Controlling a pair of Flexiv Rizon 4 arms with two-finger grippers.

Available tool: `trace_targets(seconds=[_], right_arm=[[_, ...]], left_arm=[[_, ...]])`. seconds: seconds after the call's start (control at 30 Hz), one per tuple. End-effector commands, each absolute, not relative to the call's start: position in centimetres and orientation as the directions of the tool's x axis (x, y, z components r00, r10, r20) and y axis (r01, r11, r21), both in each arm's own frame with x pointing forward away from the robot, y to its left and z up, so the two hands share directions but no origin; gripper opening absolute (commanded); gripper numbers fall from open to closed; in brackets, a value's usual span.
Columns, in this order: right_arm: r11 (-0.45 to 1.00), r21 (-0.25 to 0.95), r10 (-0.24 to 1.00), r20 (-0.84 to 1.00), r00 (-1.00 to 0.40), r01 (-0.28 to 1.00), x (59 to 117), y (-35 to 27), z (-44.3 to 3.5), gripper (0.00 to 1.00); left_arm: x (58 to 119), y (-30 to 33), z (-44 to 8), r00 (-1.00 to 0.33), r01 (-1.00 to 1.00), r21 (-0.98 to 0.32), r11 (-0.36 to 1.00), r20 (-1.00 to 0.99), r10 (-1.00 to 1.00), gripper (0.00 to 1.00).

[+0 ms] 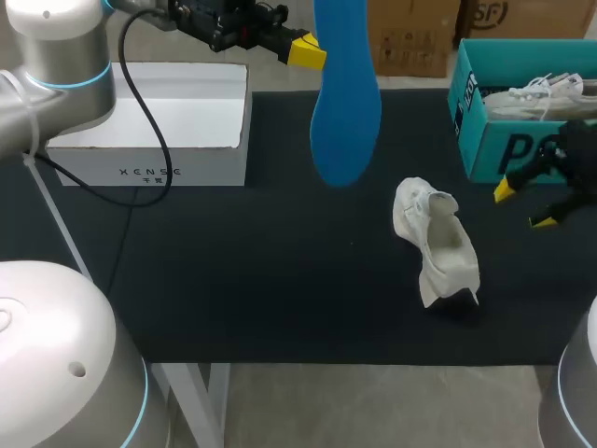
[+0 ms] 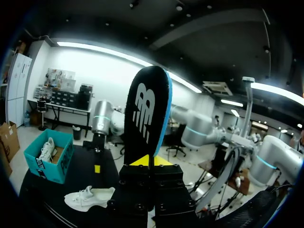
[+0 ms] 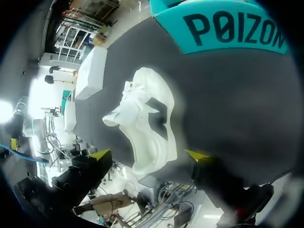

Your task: Take the shoe out of the shoebox, open the shoe tongue, remove and reinsert the insole, then place the shoe into the shoebox

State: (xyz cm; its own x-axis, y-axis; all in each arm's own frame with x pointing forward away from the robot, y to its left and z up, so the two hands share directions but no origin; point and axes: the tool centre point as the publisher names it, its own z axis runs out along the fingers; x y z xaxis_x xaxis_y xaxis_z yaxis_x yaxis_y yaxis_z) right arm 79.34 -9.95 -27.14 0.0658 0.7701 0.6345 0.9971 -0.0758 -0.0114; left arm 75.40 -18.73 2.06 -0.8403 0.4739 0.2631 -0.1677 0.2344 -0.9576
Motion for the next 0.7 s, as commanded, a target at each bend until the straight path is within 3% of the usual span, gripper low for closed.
trace_targets(seconds=[0.03,0.5,0.7], right_arm=[[0.001,-0.17,0.584,0.8,0.137,0.985,80.2,-10.7,-27.2,1.0],[0.02,-0.191,0.54,0.828,0.15,0.981,80.1,-10.9,-24.7,1.0],[0.074,-0.282,0.454,0.863,0.22,0.956,79.9,-10.5,-24.2,1.0]], left_arm=[[75.4,-18.7,2.0,-0.84,-0.166,-0.957,0.237,0.263,0.474,0.0],[75.4,-18.7,2.0,-0.84,-0.166,-0.957,0.237,0.263,0.474,0.0],[75.4,-18.7,2.0,-0.84,-0.166,-0.957,0.237,0.263,0.474,0.0]])
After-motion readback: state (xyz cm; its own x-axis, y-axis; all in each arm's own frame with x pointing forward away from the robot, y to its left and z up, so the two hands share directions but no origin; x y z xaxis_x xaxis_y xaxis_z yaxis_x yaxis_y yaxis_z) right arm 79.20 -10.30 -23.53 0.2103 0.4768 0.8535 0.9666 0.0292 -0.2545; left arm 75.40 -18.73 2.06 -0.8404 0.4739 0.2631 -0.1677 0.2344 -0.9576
